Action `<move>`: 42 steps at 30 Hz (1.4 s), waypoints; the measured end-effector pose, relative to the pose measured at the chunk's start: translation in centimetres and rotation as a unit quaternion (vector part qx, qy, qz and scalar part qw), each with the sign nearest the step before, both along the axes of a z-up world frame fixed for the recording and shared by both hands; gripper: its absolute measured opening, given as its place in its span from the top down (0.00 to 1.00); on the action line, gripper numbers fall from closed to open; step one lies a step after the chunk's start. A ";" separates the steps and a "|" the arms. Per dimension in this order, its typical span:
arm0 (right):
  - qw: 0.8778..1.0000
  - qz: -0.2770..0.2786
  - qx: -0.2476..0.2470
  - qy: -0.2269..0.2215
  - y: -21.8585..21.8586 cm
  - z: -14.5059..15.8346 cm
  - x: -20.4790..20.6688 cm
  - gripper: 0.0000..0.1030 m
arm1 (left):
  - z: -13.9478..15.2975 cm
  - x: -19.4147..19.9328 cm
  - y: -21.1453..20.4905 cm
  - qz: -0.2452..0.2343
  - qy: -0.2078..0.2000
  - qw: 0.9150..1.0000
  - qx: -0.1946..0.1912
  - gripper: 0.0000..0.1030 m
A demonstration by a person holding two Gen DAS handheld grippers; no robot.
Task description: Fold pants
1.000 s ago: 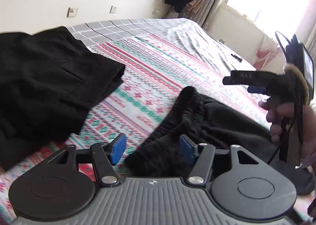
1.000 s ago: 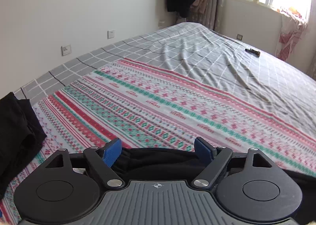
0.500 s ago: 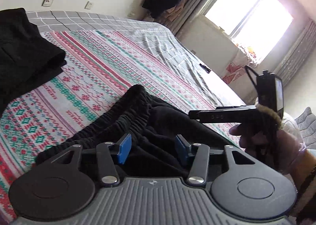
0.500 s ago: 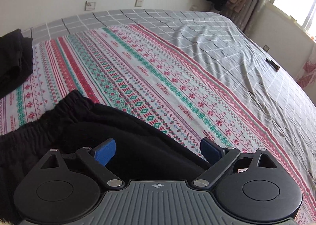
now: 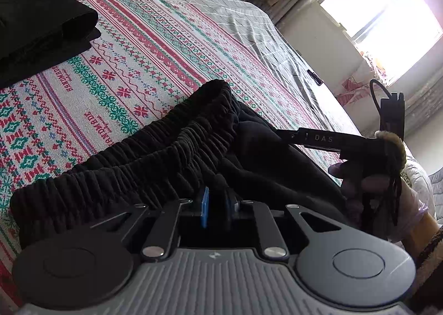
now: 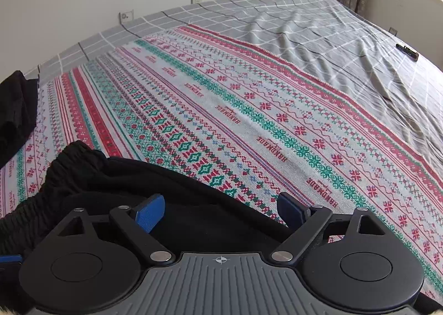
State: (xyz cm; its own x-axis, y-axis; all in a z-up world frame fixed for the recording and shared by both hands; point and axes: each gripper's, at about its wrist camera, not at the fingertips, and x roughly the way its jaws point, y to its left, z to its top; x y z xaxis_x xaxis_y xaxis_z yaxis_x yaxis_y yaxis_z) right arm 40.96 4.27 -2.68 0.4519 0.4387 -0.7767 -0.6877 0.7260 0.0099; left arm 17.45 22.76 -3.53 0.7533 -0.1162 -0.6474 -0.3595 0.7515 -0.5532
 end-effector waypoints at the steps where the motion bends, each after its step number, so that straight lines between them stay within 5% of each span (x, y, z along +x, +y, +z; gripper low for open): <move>1: 1.000 0.001 -0.009 0.012 0.1 -0.5 0.4 0.31 | 0.0 0.0 -0.1 0.000 0.001 1.000 0.003 0.62; 3: 0.999 0.004 0.011 0.035 -0.4 -0.9 0.9 0.36 | 0.1 0.1 -0.3 -0.001 0.002 1.000 0.008 0.62; 7: 0.999 0.002 0.027 0.037 -1.0 -0.5 0.7 0.80 | 0.1 0.2 0.0 0.001 0.009 1.000 0.001 0.66; 9: 0.999 -0.006 0.029 0.040 -1.0 -0.1 0.4 0.92 | 0.1 0.4 0.1 0.003 0.013 1.000 -0.002 0.67; 18: 0.996 -0.033 0.026 -0.073 -1.3 6.2 -6.4 1.00 | 0.3 0.3 0.5 -0.018 0.024 1.000 -0.010 0.68; 22: 0.993 -0.016 0.051 -0.106 -2.6 10.5 -11.4 1.00 | 0.8 -0.4 0.6 -0.032 0.022 0.999 -0.008 0.67; 26: 0.993 0.000 0.002 -0.117 -2.5 11.7 -14.3 0.99 | 1.2 -2.1 0.2 -0.040 0.014 0.999 0.003 0.56; 29: 0.994 -0.015 -0.008 -0.110 -3.1 11.3 -14.5 0.78 | 1.1 -3.1 0.1 -0.040 0.018 0.999 0.004 0.49; 31: 0.995 -0.023 -0.003 -0.097 -3.3 10.6 -14.0 0.55 | 1.3 -3.5 0.0 -0.041 0.014 0.999 0.004 0.46; 36: 0.996 -0.002 -0.032 -0.081 -2.1 8.2 -12.3 0.52 | 1.8 -3.1 -0.1 -0.042 0.003 0.999 0.018 0.39; 39: 0.997 0.025 -0.041 -0.061 -0.9 6.7 -10.5 0.37 | 1.4 -2.3 -0.2 -0.042 0.010 0.999 0.021 0.39; 42: 0.997 0.050 -0.043 -0.040 0.6 5.4 -8.6 0.35 | 1.2 -1.7 0.0 -0.033 0.017 0.999 0.018 0.39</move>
State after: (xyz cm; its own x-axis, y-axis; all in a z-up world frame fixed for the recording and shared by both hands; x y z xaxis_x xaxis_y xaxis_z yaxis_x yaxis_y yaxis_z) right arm 32.31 4.86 2.74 0.4711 0.4182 -0.7766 -0.7532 0.6490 -0.1074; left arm 15.73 22.76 -2.37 0.7217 -0.1411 -0.6776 -0.3263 0.7941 -0.5128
